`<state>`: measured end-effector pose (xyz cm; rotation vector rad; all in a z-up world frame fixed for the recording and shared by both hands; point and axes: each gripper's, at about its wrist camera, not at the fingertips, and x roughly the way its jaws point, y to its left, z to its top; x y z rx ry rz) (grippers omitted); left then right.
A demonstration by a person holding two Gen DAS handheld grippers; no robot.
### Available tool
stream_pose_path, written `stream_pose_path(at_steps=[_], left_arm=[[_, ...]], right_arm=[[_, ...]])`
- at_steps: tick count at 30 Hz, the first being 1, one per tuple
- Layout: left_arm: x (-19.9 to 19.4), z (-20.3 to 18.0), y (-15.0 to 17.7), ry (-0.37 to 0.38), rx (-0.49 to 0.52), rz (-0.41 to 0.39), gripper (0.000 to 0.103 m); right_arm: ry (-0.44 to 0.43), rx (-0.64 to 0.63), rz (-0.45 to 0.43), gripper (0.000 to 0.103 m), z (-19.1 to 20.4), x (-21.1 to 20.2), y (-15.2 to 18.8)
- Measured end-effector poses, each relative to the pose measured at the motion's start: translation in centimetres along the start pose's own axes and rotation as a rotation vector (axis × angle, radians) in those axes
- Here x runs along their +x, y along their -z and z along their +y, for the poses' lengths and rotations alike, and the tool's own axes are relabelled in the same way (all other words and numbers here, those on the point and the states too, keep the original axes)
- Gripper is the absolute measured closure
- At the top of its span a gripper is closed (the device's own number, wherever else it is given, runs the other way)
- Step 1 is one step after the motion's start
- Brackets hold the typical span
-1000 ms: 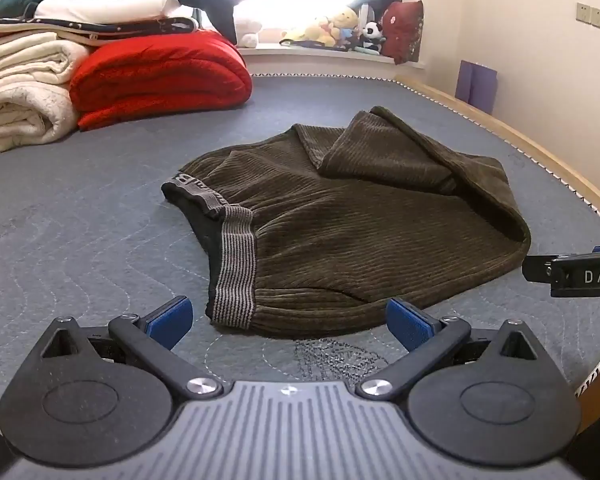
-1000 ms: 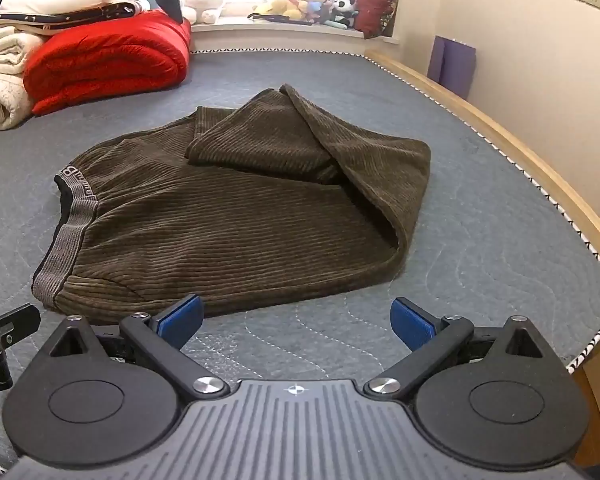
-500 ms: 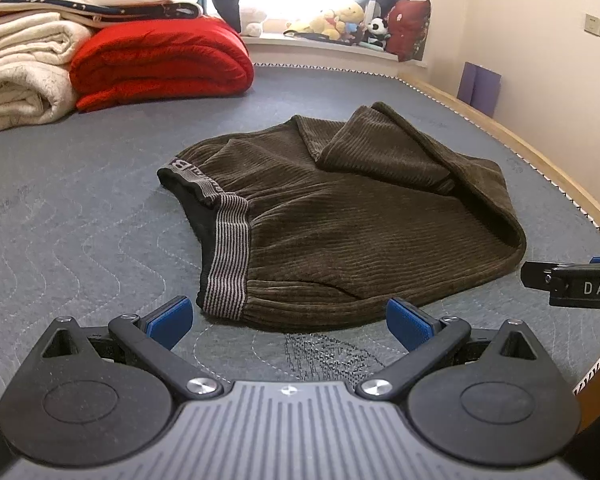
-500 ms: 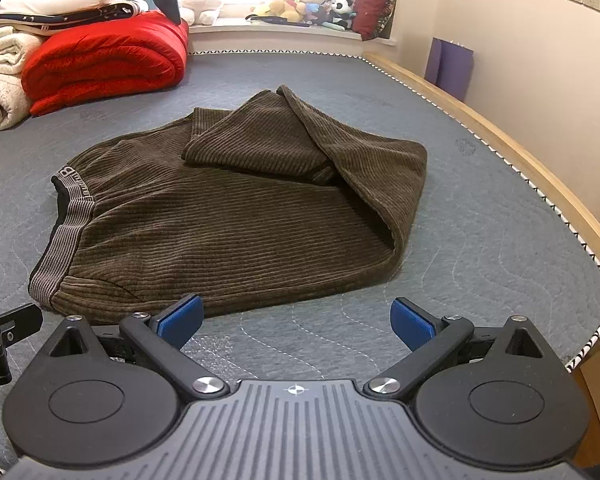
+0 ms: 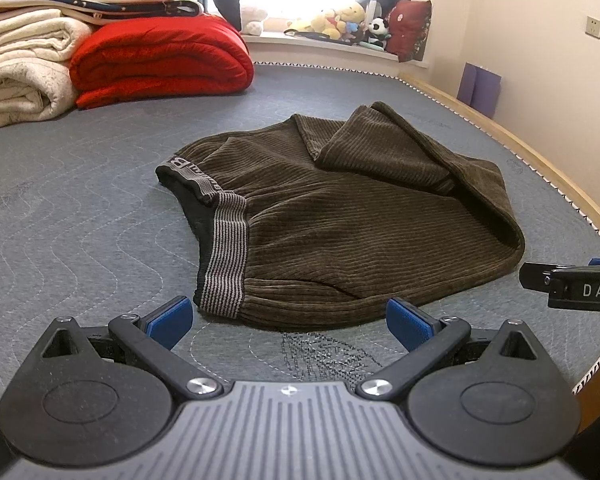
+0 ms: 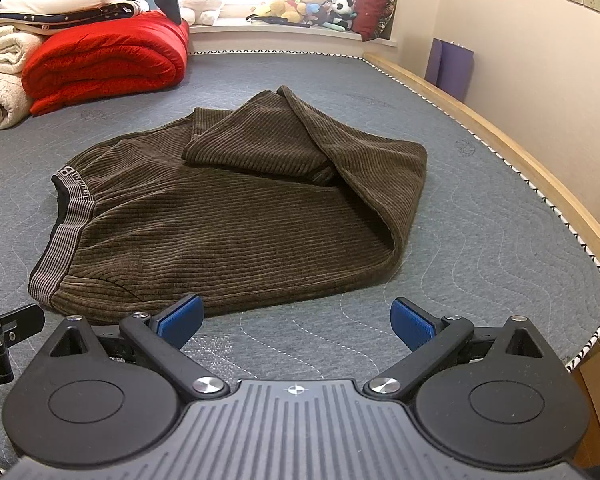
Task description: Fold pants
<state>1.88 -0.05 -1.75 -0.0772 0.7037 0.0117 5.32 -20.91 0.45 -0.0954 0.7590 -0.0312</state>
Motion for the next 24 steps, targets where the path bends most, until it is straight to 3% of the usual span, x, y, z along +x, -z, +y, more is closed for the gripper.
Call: stream_pose_path(at_steps=[24], left_arm=[[-0.03, -0.08, -0.01, 0.008, -0.013, 0.003, 0.0]], right_arm=[[0.002, -0.007, 0.0, 0.003, 0.01, 0.03, 0.07]])
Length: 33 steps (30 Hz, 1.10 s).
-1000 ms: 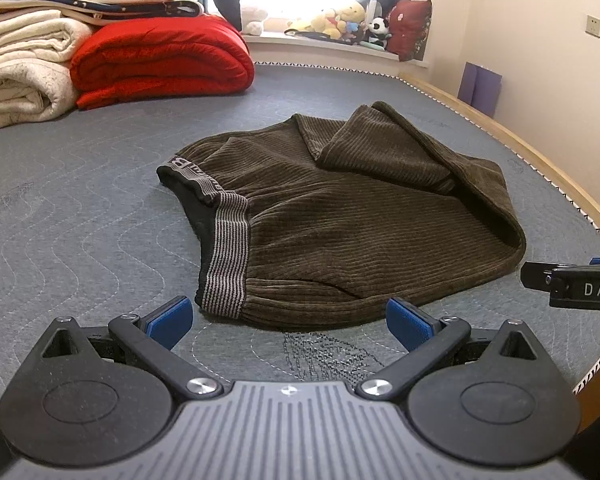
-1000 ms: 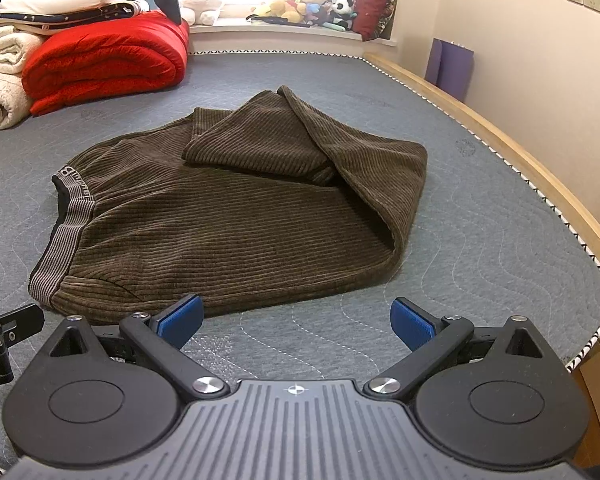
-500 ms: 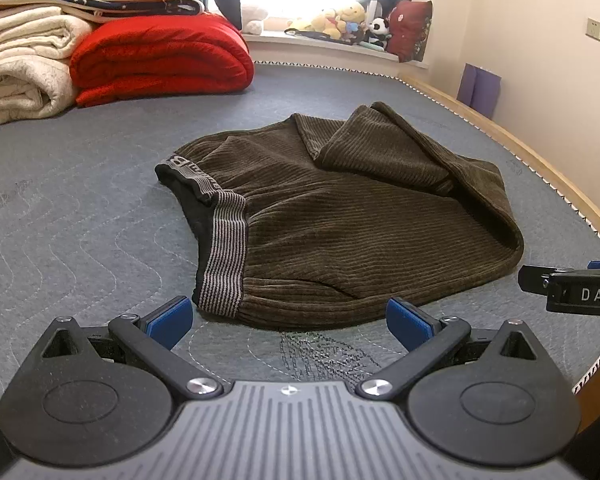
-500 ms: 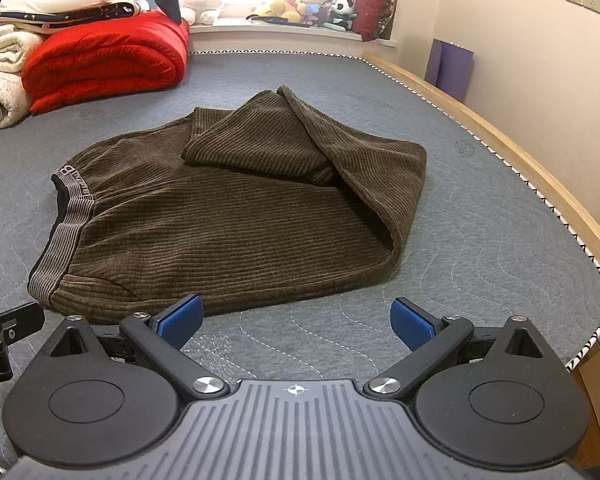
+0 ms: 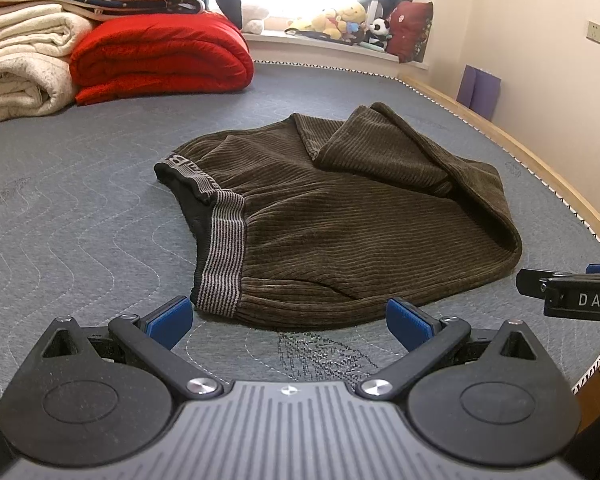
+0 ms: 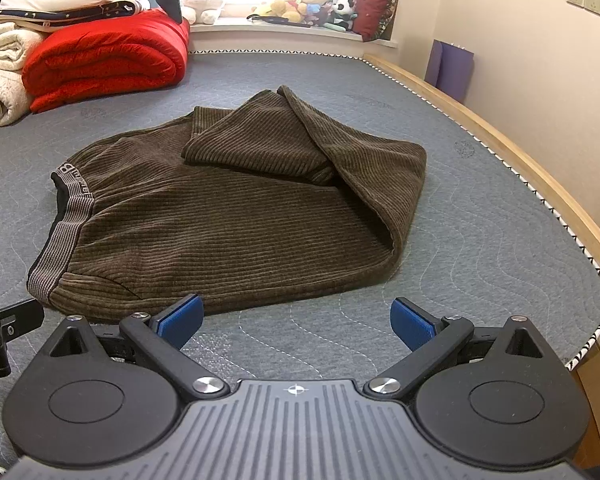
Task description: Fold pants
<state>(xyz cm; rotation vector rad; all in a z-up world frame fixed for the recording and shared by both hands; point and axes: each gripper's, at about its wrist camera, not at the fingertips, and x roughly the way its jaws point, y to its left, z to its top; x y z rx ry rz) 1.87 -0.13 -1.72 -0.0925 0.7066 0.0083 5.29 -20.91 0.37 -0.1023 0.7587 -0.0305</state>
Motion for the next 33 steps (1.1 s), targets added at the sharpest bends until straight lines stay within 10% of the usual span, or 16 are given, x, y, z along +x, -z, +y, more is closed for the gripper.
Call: stream_pose_path(at_steps=[23, 33], left_arm=[[-0.2, -0.3, 0.2, 0.009, 0.002, -0.026, 0.0], [-2.3, 2.4, -0.4, 0.105, 0.0, -0.007, 0.0]], right_arm=[[-0.01, -0.003, -0.011, 0.005, 0.1, -0.3, 0.0], [-0.117, 0.063, -0.106, 0.05, 1.3, -1.7, -2.2]])
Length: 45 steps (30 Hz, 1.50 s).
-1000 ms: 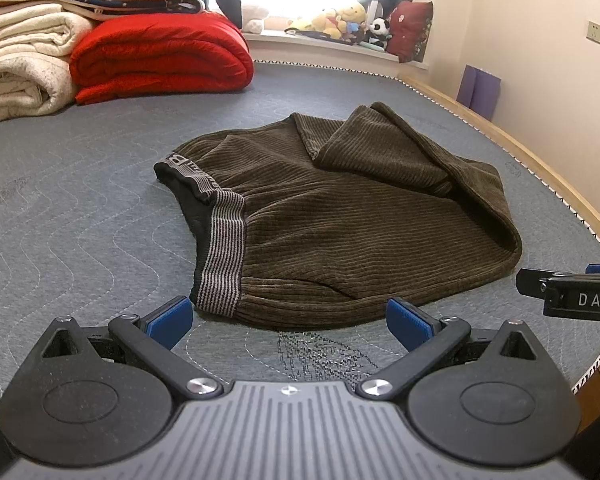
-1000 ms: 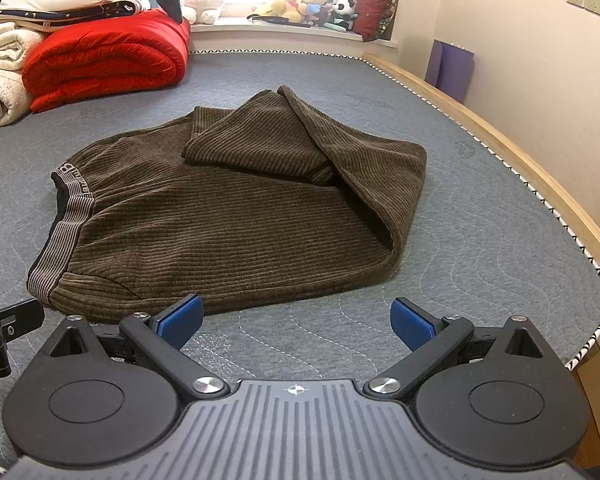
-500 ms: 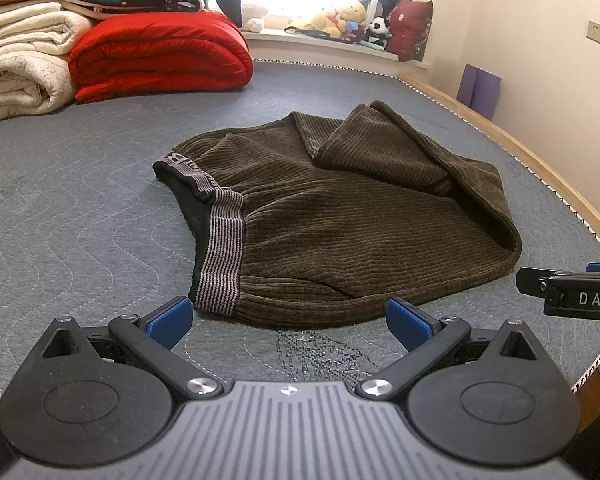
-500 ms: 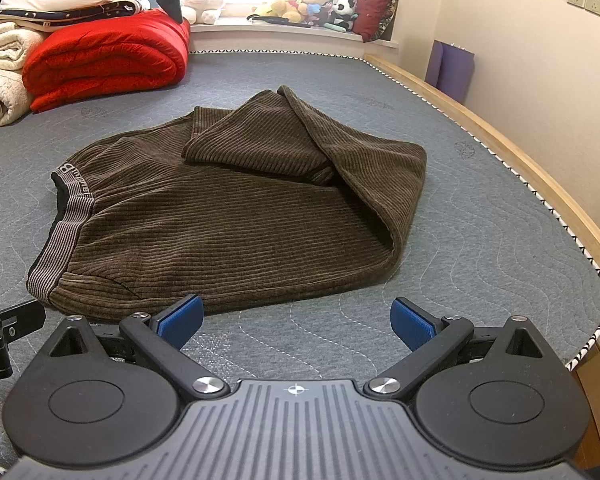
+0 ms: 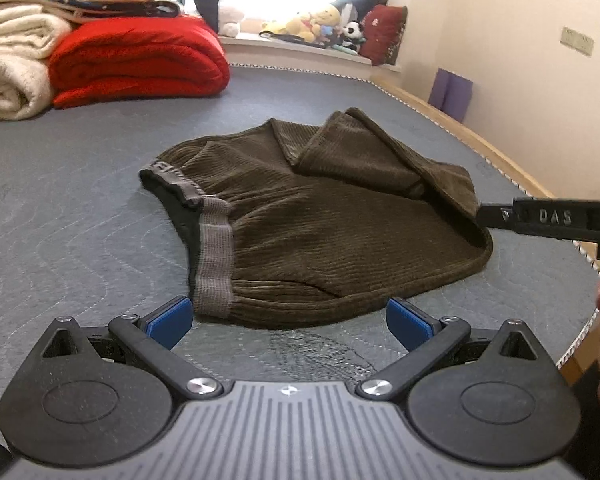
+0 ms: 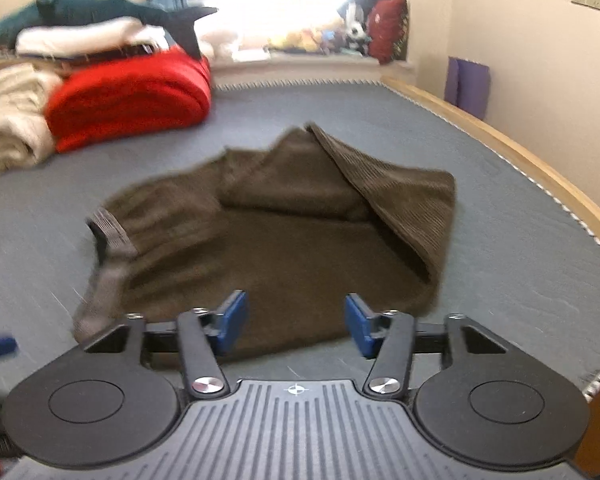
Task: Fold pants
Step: 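Grasp the striped waistband with the left gripper while the right gripper grasps the pant leg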
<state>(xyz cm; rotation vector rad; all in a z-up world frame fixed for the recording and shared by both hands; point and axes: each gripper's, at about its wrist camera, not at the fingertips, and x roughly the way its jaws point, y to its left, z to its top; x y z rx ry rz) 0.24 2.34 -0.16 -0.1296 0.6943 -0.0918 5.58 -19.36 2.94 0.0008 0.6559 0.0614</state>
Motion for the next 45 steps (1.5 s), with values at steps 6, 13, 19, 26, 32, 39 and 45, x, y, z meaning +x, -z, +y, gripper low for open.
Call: stream_pose_path(at_steps=[6, 13, 19, 26, 32, 39, 45], left_arm=[[-1.6, 4.2, -1.5, 0.037, -0.047, -0.026, 0.061], [2.4, 9.7, -2.0, 0.064, -0.155, 0.051, 0.084], [9.4, 13.8, -3.1, 0.111, -0.326, 0.108, 0.076], [16.9, 17.2, -3.0, 0.218, -0.583, 0.138, 0.049], [21.0, 17.1, -3.9, 0.314, -0.695, 0.112, 0.037], [22.0, 16.0, -5.9, 0.237, -0.54, 0.181, 0.08], [17.2, 17.6, -7.0, 0.225, -0.477, 0.155, 0.09]], right_arm=[[-0.107, 0.001, -0.027, 0.053, 2.7, 0.7, -1.1], [-0.182, -0.059, 0.037, 0.053, 6.0, 3.1, -1.2], [-0.18, 0.103, 0.207, 0.053, 3.8, 6.4, 0.0], [-0.185, 0.433, 0.425, 0.051, -0.7, 11.3, 3.6], [-0.223, 0.582, 0.445, 0.051, -0.1, 14.1, 4.5], [-0.141, 0.615, 0.381, 0.066, 1.4, 14.3, 4.0], [-0.076, 0.518, 0.359, 0.083, 3.4, 12.7, 3.9]])
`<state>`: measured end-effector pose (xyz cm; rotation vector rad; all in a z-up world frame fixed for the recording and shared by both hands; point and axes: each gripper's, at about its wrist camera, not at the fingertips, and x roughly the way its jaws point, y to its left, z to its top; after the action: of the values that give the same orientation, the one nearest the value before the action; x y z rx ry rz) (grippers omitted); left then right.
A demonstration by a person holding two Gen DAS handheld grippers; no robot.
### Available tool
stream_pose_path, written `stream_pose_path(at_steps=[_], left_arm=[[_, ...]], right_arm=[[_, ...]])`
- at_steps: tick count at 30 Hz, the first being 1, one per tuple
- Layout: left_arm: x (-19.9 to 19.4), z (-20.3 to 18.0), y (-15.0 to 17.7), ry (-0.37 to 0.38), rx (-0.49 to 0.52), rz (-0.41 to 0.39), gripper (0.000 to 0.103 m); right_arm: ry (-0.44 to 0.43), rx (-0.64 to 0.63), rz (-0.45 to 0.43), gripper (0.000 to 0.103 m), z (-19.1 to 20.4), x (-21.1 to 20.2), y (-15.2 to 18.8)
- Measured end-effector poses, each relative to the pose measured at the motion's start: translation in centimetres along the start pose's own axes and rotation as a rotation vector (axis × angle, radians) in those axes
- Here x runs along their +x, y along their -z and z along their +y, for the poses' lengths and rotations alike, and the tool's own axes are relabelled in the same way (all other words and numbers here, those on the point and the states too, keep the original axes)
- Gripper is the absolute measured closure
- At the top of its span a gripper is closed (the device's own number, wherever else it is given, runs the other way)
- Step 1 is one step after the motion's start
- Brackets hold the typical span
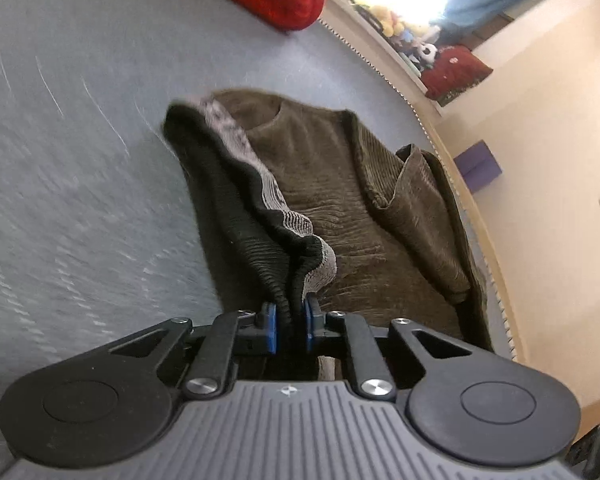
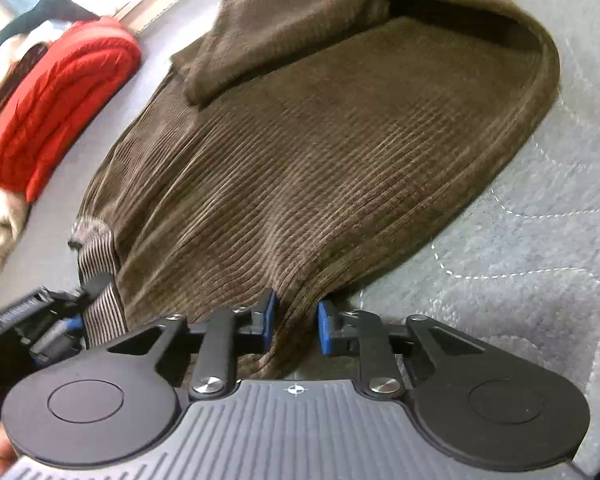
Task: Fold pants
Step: 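Grasp the striped waistband with the left gripper while the right gripper grasps the pant leg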
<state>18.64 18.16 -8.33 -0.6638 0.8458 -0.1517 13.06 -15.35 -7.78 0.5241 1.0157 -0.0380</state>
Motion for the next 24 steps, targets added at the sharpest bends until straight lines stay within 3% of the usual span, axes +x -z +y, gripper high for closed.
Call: stream_pose_path(at_steps=[3, 5, 7, 9, 10, 12, 14, 16, 18, 21, 23, 24], left_arm=[[-3.7, 1.1, -0.8, -0.017, 0.001, -0.015, 0.093], [-7.5, 3.3, -1.4, -0.02, -0.034, -0.044, 0.103], [-12.7, 6.7, -2.1, -0.132, -0.044, -0.119, 0.103], [-18.2, 10.9, -2.6, -0.174, -0.135, -0.202, 0.103], [-20.7, 12.9, -2.6, -0.16, -0.215, -0.231, 0.103], [-23.9, 14.9, -2.0, -0.121, -0.257, -0.245, 0.103], [-24.5, 14.3, -1.3, -0.095, -0.207, -0.216, 0.103], [-23.8, 13.4, -0.1, -0.031, -0.177, -0.187, 0.101], [-22.0, 12.2, 0.8, 0.017, -0.156, -0.158, 0.097], [-18.7, 10.3, 2.5, 0.053, -0.11, -0.119, 0.092], [-16.3, 10.0, 3.9, 0.077, -0.107, -0.09, 0.09], [-15.0, 9.8, 4.2, 0.085, -0.108, -0.072, 0.086]], right_arm=[[-0.018, -0.093, 0.011, 0.085, 2.4, -1.4, 1.4], [-0.048, -0.144, 0.017, 0.086, 4.3, -2.6, 2.8], [-0.074, -0.183, 0.033, 0.086, 6.6, -3.9, 4.9], [-0.051, -0.236, 0.025, 0.09, 9.1, -5.0, 7.1], [-0.061, -0.257, 0.032, 0.103, 10.3, -5.4, 8.4], [-0.149, -0.271, 0.1, 0.103, 12.7, -5.5, 11.0], [-0.191, -0.332, 0.146, 0.103, 15.7, -6.2, 14.4], [-0.17, -0.347, 0.172, 0.103, 17.5, -6.5, 17.1], [-0.149, -0.3, 0.123, 0.103, 17.0, -6.9, 17.5], [-0.099, -0.22, 0.015, 0.1, 14.5, -7.3, 15.6], [-0.08, -0.148, -0.026, 0.09, 11.4, -7.4, 13.5], [-0.078, -0.113, -0.031, 0.074, 10.0, -7.1, 12.7]])
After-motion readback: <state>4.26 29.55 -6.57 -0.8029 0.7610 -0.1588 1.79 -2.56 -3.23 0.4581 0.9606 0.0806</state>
